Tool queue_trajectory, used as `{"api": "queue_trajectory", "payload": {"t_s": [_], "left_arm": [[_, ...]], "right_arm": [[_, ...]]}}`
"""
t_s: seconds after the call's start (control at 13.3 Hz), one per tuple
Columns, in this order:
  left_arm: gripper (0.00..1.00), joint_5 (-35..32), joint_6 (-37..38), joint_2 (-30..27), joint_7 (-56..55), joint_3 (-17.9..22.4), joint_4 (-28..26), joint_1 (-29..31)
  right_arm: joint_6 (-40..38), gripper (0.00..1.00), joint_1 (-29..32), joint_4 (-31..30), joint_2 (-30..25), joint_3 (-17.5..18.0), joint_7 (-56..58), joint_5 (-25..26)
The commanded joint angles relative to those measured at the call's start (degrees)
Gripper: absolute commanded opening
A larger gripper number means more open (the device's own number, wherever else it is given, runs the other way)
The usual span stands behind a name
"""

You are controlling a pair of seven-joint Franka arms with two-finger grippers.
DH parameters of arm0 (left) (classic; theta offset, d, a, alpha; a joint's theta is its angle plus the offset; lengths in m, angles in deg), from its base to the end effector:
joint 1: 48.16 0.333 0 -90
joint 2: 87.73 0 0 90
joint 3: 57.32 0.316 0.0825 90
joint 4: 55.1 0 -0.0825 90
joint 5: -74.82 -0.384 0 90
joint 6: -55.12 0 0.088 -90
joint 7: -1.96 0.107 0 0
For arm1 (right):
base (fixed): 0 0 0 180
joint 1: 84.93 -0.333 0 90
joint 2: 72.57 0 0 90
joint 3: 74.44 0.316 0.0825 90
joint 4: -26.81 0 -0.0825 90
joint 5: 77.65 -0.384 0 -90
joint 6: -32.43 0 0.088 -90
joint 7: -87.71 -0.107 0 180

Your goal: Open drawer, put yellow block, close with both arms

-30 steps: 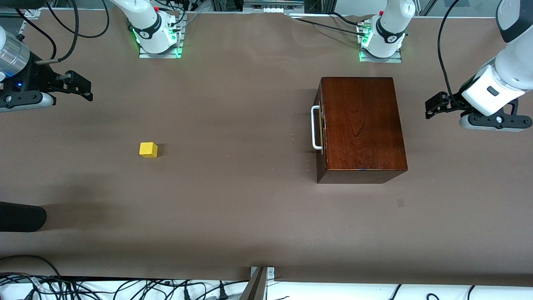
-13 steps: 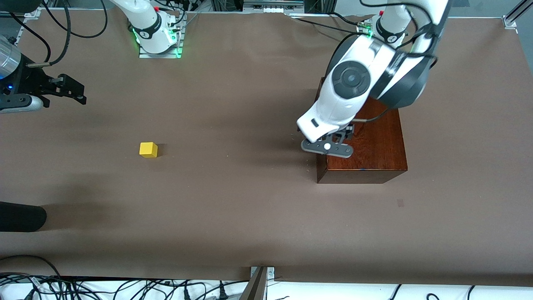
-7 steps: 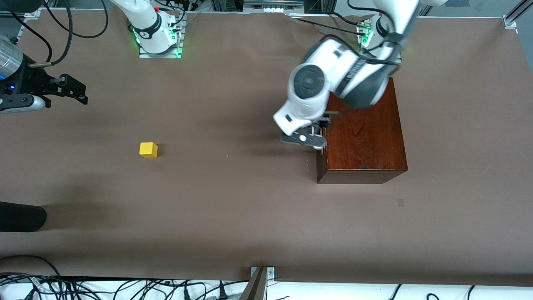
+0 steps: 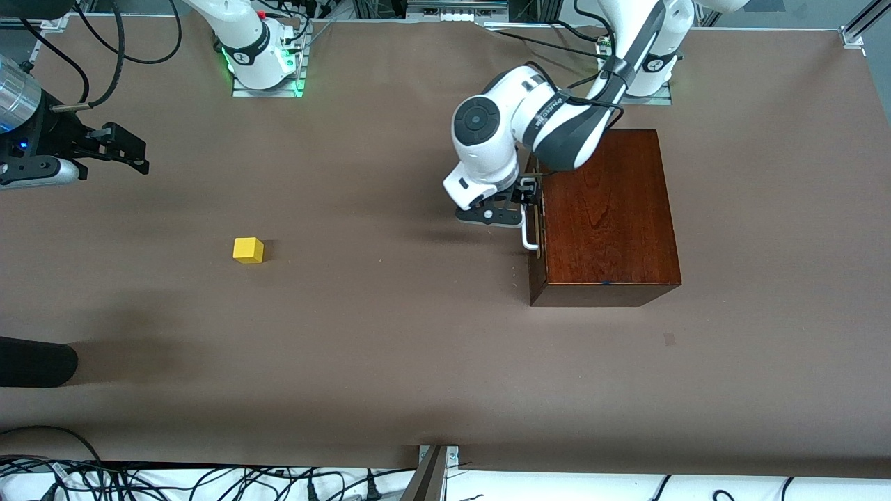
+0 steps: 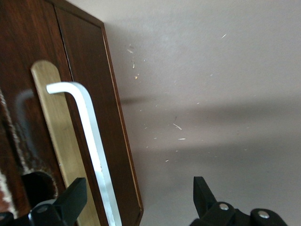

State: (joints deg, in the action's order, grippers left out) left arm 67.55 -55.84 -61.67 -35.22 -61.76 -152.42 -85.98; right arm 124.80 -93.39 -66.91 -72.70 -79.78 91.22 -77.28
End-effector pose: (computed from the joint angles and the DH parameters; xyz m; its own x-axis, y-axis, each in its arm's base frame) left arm 0.4841 -0.4221 0.3158 0.9834 -0.1291 -0.1275 -0.1517 -0.9706 -0.1871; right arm 0.5551 0.0295 0.5986 0.9930 0.1157 -0.0216 0.1158 -0.9933 0.0049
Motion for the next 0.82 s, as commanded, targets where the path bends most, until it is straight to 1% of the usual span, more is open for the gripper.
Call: {"api": "queue_trajectory", "payload": {"t_s": [0.0, 0.38, 0.75], "left_arm": [[1.00, -1.69, -3.04, -5.06, -1.49, -0.04, -8.14, -0.06], [1.00, -1.78, -5.67, -3.66, -1.58, 0.05, -8.40, 0.38], [1.00, -1.87, -6.03, -2.34, -4.04, 0.05, -7.61, -1.11]], "right_arm": [[-1.13, 1.00, -0.15, 1.35, 0.31, 0.07, -0.08, 0.25], [-1.22, 1.00, -0.15, 1.26, 0.22, 0.07, -0.08, 0.16], [-1.75, 1.00, -0.15, 1.26, 0.22, 0.07, -0.08, 0.16]]}}
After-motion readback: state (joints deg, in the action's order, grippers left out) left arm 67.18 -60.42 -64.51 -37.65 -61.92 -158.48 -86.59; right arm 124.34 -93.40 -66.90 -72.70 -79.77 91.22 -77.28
